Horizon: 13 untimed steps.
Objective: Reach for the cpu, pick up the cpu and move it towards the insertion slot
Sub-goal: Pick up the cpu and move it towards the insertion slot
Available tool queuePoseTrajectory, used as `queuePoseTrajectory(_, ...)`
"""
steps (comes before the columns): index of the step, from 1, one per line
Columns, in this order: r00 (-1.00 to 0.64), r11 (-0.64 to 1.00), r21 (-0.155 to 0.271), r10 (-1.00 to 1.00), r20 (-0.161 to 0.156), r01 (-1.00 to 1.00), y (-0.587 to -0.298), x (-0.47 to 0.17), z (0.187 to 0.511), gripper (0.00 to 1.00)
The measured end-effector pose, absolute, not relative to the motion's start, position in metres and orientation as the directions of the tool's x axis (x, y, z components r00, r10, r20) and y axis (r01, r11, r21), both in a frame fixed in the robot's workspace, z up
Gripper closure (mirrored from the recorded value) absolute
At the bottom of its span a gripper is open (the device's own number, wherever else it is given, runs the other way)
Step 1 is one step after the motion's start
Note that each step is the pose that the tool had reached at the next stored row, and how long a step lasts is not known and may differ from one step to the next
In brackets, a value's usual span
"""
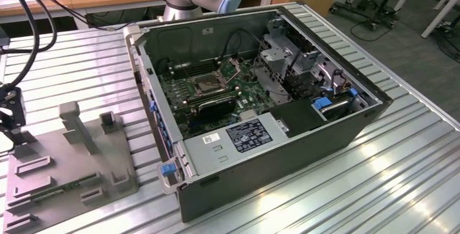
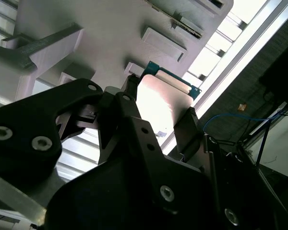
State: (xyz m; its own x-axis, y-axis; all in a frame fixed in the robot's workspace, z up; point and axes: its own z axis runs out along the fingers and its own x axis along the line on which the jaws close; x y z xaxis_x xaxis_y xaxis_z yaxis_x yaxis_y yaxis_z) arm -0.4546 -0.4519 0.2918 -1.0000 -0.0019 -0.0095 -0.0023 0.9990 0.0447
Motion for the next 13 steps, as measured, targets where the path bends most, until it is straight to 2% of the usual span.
queuePoseTrajectory(13,-1.0,0.999,0.044,-0.002,-0.01,-0.002,-0.4519,-0.4544,0.2998,0.45)
